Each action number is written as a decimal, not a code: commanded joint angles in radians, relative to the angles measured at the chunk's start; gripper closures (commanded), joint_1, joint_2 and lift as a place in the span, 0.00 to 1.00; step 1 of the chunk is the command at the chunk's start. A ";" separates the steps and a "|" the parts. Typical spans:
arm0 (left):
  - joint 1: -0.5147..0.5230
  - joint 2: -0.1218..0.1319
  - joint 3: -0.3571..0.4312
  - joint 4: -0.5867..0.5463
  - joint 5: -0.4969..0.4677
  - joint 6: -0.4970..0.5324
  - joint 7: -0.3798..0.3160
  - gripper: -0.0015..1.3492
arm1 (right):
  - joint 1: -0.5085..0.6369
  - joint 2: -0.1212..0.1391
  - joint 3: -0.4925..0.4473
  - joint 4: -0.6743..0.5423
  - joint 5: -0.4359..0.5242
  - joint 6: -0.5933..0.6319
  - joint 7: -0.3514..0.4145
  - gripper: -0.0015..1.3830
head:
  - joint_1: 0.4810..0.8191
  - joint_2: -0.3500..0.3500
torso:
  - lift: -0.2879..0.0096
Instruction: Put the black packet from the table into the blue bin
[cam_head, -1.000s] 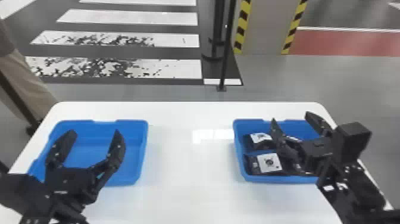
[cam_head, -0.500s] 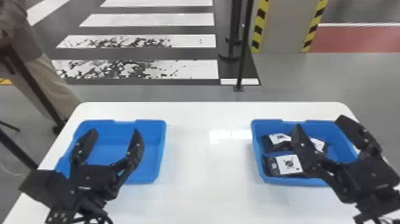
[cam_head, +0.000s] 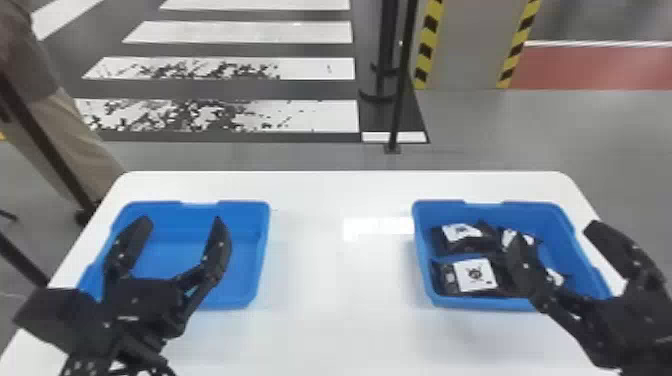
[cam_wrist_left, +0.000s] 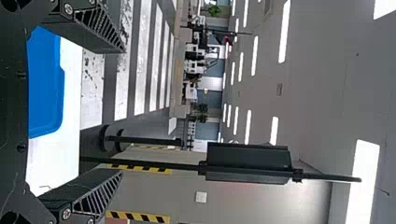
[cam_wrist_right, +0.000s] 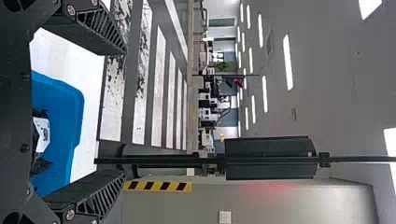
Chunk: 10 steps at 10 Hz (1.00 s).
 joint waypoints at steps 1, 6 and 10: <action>0.000 0.000 0.000 0.000 -0.001 0.000 0.000 0.09 | -0.001 0.001 -0.002 -0.003 0.007 0.007 0.000 0.08 | 0.63 0.50 | 0.60; 0.000 0.000 0.000 0.000 -0.021 0.000 -0.002 0.09 | -0.001 0.001 0.000 -0.008 0.009 0.025 0.002 0.08 | 0.63 0.50 | 0.60; 0.003 0.000 0.002 0.000 -0.021 0.000 -0.002 0.09 | -0.001 0.001 0.000 -0.012 0.007 0.030 0.002 0.08 | 0.63 0.50 | 0.60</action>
